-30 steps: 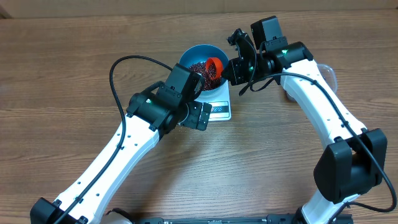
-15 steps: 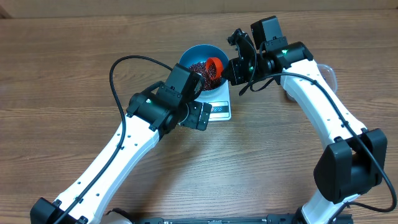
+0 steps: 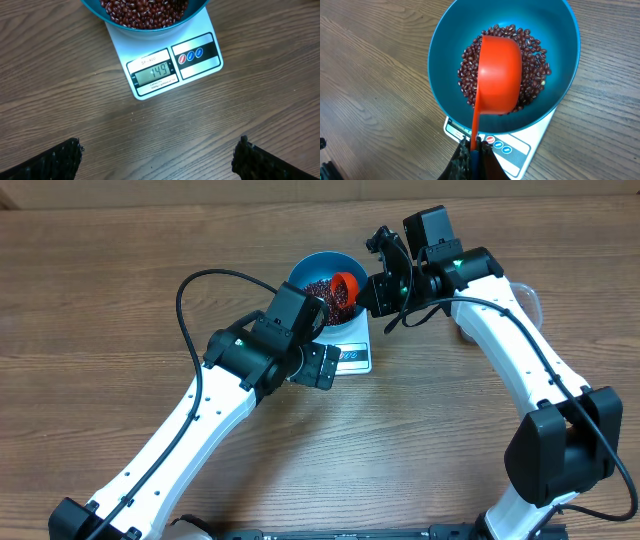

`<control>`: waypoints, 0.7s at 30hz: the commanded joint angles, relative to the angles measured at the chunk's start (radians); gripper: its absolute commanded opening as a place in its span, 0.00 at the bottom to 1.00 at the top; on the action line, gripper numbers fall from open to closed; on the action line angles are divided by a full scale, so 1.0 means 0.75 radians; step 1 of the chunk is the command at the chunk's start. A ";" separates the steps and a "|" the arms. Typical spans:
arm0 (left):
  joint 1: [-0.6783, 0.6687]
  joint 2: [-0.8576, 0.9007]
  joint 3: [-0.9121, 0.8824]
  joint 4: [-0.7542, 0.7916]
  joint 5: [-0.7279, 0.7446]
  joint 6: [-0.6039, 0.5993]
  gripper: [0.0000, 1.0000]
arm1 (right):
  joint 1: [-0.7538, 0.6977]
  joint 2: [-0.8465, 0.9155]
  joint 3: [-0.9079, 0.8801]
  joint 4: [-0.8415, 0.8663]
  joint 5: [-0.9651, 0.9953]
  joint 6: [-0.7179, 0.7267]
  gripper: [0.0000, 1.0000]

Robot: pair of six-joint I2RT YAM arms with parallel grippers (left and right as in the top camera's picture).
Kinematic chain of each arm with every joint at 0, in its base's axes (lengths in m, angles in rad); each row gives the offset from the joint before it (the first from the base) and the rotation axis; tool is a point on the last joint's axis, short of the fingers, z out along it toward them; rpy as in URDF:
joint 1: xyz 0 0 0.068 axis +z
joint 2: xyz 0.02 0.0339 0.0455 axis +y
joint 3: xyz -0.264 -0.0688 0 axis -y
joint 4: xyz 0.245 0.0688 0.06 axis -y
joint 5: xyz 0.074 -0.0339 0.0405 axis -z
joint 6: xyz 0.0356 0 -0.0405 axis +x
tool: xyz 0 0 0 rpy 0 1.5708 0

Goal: Scoop item into bowl and weigh 150g on scale
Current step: 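Tip the scoop slowly with the right gripper, trickling beans into the bowl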

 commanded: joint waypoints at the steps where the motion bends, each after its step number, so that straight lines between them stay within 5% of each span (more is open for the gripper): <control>1: 0.001 -0.011 -0.008 0.002 -0.013 0.019 1.00 | -0.001 -0.039 0.047 0.007 0.004 0.004 0.04; 9: 0.001 -0.011 -0.008 0.002 -0.013 0.019 0.99 | -0.001 -0.039 0.047 0.007 0.002 0.004 0.04; 13: 0.001 -0.011 -0.008 0.002 -0.013 0.019 0.99 | -0.001 -0.039 0.047 -0.017 -0.129 -0.143 0.04; 21: 0.001 -0.011 -0.008 0.002 -0.013 0.019 1.00 | -0.003 -0.039 0.047 -0.004 -0.087 -0.067 0.04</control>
